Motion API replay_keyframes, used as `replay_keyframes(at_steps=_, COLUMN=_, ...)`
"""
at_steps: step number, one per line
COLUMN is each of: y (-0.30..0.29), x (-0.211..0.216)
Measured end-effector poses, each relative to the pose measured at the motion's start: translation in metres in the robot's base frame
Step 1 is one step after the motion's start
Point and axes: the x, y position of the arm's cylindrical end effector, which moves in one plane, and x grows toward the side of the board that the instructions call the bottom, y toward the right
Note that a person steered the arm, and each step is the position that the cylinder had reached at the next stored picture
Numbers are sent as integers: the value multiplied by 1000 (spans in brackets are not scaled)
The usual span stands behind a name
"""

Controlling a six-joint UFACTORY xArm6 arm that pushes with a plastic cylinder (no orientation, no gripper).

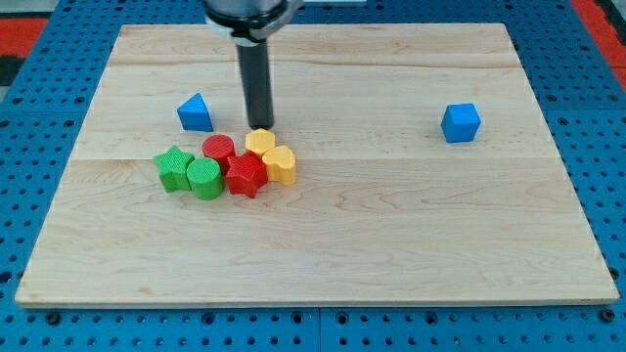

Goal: Move the blue triangle slightly right

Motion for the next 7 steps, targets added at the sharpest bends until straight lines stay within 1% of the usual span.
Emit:
replay_keyframes(at_steps=1, y=-8, x=5)
replay_keyframes(at_steps=2, y=-43, x=9)
replay_keyframes(at_steps=3, y=-50, x=27)
replay_keyframes(at_steps=5, y=-144, x=5)
replay_keyframes(at_steps=6, y=-145, x=-17)
replay_keyframes(at_steps=7, y=-117, x=-24)
